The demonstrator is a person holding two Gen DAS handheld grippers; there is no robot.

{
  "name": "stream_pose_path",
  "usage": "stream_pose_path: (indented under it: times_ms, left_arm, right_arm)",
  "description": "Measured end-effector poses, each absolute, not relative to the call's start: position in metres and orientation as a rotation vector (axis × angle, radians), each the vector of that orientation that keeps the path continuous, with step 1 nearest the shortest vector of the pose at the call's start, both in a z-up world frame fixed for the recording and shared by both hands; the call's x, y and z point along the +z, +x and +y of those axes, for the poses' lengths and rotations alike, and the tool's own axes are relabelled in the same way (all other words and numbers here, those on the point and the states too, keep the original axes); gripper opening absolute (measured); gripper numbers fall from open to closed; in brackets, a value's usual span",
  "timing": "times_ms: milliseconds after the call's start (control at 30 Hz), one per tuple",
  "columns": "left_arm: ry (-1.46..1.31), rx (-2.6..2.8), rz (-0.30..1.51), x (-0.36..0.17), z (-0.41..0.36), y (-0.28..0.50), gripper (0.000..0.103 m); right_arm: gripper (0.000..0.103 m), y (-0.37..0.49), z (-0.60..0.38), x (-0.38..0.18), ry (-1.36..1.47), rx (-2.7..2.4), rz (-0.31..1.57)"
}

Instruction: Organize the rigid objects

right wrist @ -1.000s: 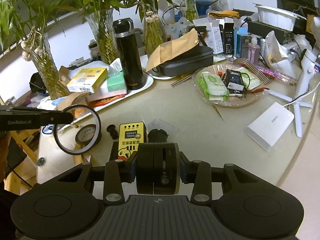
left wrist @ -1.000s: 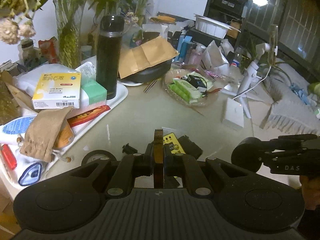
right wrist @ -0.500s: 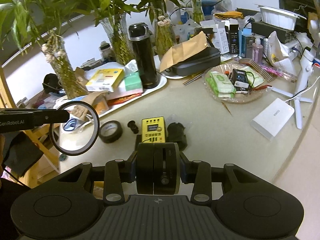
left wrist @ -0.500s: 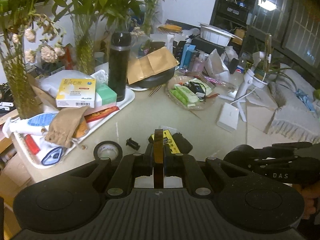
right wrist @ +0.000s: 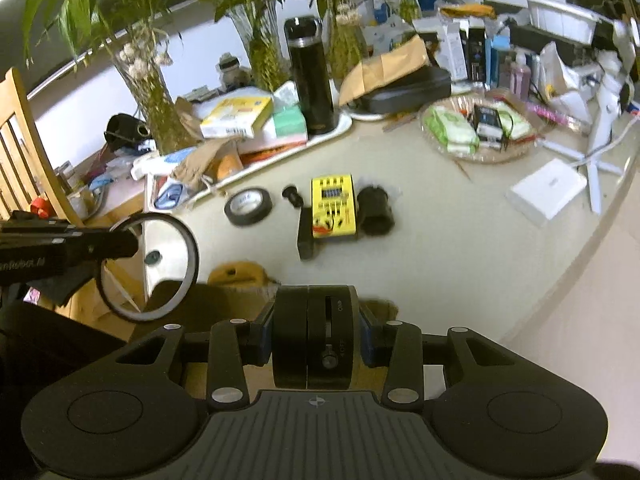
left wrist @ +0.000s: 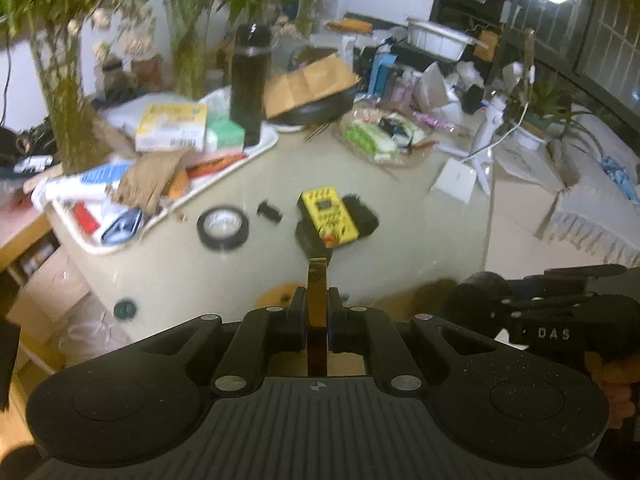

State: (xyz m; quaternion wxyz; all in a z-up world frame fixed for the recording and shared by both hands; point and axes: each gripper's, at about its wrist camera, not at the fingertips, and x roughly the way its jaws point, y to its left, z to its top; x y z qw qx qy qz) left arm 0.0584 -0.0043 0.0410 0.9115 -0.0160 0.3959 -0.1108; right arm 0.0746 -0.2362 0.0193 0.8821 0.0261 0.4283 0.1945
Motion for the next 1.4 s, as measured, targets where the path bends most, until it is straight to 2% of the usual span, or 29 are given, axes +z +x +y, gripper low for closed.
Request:
stream_pose_path:
  times_ms: [400,500,567,600,633,667,700,733,833,900,1000,1400]
  left_arm:
    - [-0.047,-0.167,0.859,0.018,0.001,0.042,0.01]
    - [-0.035,-0.174,0.846,0.018,0.0,0.04,0.011]
    - [-0.031,-0.179,0.836,0.019,0.0,0.038,0.014]
    - [-0.031,-0.18,0.833,0.02,0.0,0.037,0.028]
    - [-0.033,-0.179,0.825,0.021,0.001,0.036,0.037]
    - [-0.033,-0.175,0.809,0.023,0.002,0.034,0.051]
    - [-0.032,-0.17,0.793,0.025,0.002,0.033,0.057]
    - [-0.028,-0.168,0.776,0.027,0.003,0.031,0.057]
    - [-0.009,-0.173,0.755,0.03,0.005,0.03,0.059]
    - [0.008,-0.172,0.749,0.029,0.006,0.029,0.064]
    - [0.027,-0.174,0.742,0.023,0.008,0.027,0.065]
    - [0.058,-0.162,0.766,0.001,0.014,0.023,0.065]
  right_arm:
    - [0.043,0.065,-0.219,-0.008,0.004,0.413,0.954]
    - [0.046,0.065,-0.217,-0.004,-0.023,0.419,0.925]
    - [0.074,0.064,-0.217,0.001,-0.032,0.418,0.899]
    - [0.079,0.064,-0.218,0.004,-0.034,0.414,0.879]
    - [0.087,0.064,-0.22,0.006,-0.037,0.409,0.865]
    - [0.091,0.063,-0.221,0.009,-0.039,0.405,0.854]
    - [0.094,0.064,-0.224,0.011,-0.038,0.4,0.846]
    - [0.098,0.064,-0.226,0.012,-0.037,0.394,0.84]
    - [0.099,0.064,-0.235,0.01,-0.041,0.38,0.839]
    - [0.099,0.064,-0.24,0.007,-0.035,0.373,0.844]
    - [0.103,0.061,-0.247,0.002,-0.015,0.379,0.843]
    - [0.103,0.053,-0.24,-0.007,-0.084,0.387,0.837]
